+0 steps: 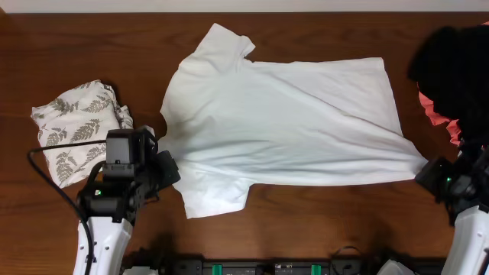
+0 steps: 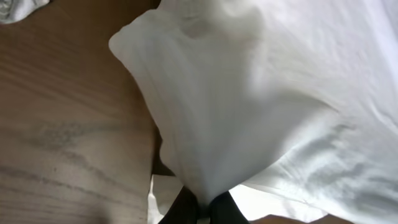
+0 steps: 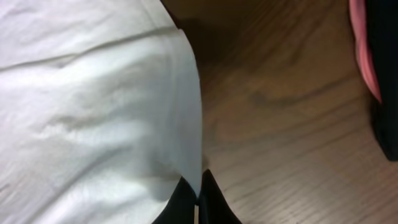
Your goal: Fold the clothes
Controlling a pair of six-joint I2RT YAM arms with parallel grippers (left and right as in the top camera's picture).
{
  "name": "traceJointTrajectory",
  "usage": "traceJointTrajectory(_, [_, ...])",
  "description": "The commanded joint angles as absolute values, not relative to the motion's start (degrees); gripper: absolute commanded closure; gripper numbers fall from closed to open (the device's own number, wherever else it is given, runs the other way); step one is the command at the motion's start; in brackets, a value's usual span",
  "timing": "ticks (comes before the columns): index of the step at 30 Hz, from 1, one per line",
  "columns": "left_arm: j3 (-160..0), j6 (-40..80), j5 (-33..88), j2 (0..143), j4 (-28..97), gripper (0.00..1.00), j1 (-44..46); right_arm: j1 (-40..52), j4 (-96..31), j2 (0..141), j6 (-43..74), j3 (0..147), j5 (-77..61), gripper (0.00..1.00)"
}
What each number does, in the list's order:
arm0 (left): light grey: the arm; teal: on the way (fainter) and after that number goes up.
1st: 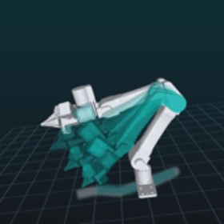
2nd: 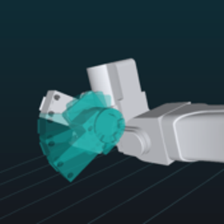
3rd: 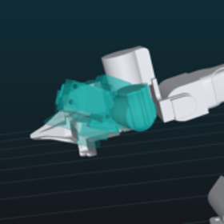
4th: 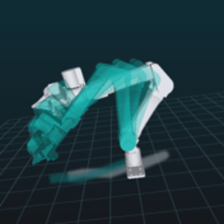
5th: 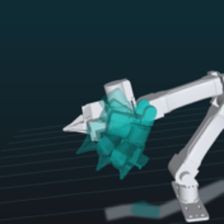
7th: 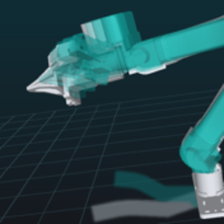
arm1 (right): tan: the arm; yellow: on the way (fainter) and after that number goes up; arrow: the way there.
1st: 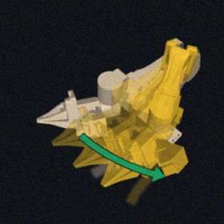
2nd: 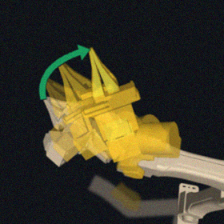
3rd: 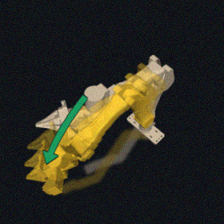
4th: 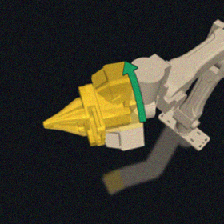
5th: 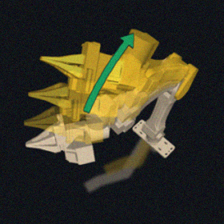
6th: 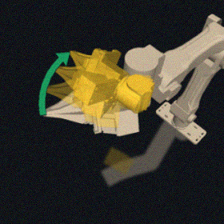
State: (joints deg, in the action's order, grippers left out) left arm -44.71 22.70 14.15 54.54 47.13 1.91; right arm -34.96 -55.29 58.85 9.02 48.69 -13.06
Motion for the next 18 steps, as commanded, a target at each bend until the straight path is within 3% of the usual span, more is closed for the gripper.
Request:
traceJointTrajectory(1, [-45.25, 23.27, 12.8, 52.47, 48.38, 0.94, 1.52, -35.2, -56.01, 57.17, 9.82, 49.74, -11.79, 0.99])
traceJointTrajectory(18, [-45.23, 25.54, 7.73, 46.35, 48.23, 0.94, 1.52, -35.2, -54.92, 57.23, 9.82, 49.74, -11.81, 0.99])
